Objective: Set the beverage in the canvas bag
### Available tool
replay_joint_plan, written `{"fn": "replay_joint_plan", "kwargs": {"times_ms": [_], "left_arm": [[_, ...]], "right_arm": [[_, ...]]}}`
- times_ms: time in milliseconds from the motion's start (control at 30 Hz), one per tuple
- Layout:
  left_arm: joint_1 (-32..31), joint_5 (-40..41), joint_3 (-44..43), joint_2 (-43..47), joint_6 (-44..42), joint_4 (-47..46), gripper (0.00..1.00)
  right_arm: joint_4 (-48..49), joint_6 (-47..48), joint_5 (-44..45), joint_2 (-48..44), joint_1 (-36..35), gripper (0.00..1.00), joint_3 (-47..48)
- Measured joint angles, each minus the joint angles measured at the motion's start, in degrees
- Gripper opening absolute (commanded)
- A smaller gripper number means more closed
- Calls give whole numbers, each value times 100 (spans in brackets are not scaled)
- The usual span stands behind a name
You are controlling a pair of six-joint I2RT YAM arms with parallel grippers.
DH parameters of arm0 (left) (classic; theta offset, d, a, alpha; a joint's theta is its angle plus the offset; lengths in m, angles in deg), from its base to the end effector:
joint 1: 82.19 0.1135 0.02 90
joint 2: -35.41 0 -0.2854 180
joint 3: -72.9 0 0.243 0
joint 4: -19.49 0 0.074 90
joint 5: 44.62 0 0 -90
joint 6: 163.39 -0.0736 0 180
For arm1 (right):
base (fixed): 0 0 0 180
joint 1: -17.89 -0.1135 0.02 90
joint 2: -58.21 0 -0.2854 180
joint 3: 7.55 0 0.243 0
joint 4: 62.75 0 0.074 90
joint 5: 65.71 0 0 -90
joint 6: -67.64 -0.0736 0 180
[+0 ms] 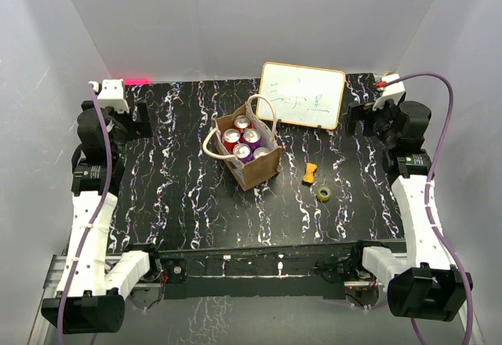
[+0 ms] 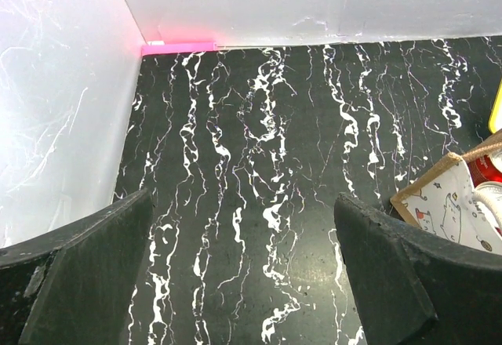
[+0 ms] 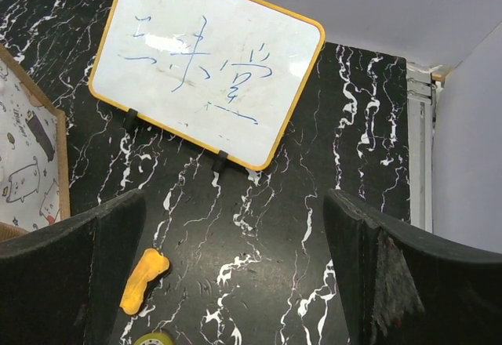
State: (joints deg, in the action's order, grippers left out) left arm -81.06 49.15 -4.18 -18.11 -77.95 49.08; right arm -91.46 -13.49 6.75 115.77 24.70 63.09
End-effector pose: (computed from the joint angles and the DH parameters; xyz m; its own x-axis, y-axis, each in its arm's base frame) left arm 0.2195 0.0092 0.4246 -0.1115 0.0771 -0.9908 -0.0764 0.9934 0.0859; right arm 0.2434 -0.0067 0.3705 -0.2373 -0.1197 -0.9640 -0.2143 0.9744 -0.0683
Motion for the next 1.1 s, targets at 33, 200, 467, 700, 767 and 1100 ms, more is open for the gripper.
{"fn": "replay_joint_plan", "kwargs": {"times_ms": [33,200,467,700,767,1100], "left_arm": [[11,-20,50,35,-2,-7,97],[105,-160,144,94,-2,17,97],[177,-201,144,63,-20,131,97],[177,-452,162,48,-35,151,97],[177,-466,162,57,-33,155,97],[177,-372,162,317,-26,146,97]], "right_arm": [[-2,0,-39,7,0,98,0],[-33,-17,-114,151,0,99,0],[-190,11,-260,367,2,99,2],[-426,168,-562,376,0,99,28],[-518,195,-553,376,2,99,70],[-811,319,-391,59,26,98,603]]}}
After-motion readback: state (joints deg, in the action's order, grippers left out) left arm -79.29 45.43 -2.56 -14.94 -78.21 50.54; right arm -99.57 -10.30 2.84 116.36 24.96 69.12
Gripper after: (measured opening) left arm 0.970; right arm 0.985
